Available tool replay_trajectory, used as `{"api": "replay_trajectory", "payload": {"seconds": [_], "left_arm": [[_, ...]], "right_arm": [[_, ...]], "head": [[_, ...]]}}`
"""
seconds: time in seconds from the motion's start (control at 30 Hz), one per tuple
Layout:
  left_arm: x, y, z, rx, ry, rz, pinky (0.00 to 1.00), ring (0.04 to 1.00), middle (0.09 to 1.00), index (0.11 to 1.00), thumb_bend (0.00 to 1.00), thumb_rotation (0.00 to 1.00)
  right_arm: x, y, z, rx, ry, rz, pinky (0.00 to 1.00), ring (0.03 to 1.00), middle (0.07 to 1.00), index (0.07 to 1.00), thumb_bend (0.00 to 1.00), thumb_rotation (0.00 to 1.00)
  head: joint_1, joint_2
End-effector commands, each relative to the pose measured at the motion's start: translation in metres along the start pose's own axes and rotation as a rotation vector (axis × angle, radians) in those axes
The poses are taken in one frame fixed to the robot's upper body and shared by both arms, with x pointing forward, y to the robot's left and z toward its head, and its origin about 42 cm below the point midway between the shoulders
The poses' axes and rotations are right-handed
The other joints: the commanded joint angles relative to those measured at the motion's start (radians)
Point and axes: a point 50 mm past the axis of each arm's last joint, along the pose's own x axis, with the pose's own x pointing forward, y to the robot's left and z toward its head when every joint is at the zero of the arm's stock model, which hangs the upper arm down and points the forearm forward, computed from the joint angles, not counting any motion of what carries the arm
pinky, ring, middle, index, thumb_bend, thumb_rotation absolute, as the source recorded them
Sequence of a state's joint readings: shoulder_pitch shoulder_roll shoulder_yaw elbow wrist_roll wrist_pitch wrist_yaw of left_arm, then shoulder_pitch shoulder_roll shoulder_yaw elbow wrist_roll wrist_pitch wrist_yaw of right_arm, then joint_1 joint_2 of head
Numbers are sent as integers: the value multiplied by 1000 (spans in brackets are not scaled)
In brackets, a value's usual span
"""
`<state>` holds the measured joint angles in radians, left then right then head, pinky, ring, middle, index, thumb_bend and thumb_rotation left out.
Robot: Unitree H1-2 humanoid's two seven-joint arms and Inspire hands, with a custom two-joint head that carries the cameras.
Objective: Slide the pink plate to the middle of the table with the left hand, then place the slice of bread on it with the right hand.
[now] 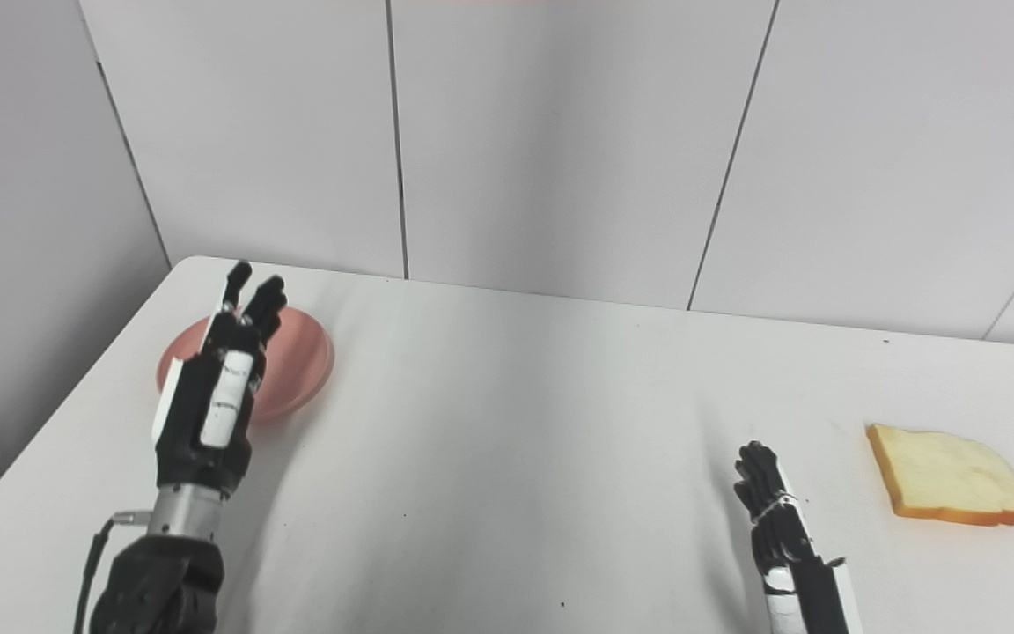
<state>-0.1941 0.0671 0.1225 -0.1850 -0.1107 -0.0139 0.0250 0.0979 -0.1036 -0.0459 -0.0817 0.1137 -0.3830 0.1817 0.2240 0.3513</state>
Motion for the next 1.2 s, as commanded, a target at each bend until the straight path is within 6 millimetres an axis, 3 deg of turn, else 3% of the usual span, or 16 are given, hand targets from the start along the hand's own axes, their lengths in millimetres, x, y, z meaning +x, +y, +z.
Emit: {"api": "replay_trajectory", "payload": {"seconds": [0.0,0.27,0.73,0.97,1.17], "left_arm": [[47,11,44,17,-155,-10,1000,967,950,975,857,784],[80,44,50,112,-172,61,945,917,905,930,888,776],[136,109,60,218,-145,70,950,982,970,937,892,783],[150,144,37,230,-82,121,898,959,959,950,837,778],[148,166,6,230,-18,164,896,966,966,972,815,774]], "right_arm": [[-34,-9,-63,-2,249,-23,953,946,940,926,807,969],[-33,-8,-63,-17,251,-18,939,942,935,927,847,955],[-34,-9,-61,-24,247,-10,924,934,929,926,872,954],[-36,-8,-59,-35,245,-12,916,929,926,926,884,949],[-36,-8,-58,-46,246,-9,909,924,920,916,883,949]], "head": [[-2,1],[-1,3],[-5,21],[-11,29],[-20,37]]}}
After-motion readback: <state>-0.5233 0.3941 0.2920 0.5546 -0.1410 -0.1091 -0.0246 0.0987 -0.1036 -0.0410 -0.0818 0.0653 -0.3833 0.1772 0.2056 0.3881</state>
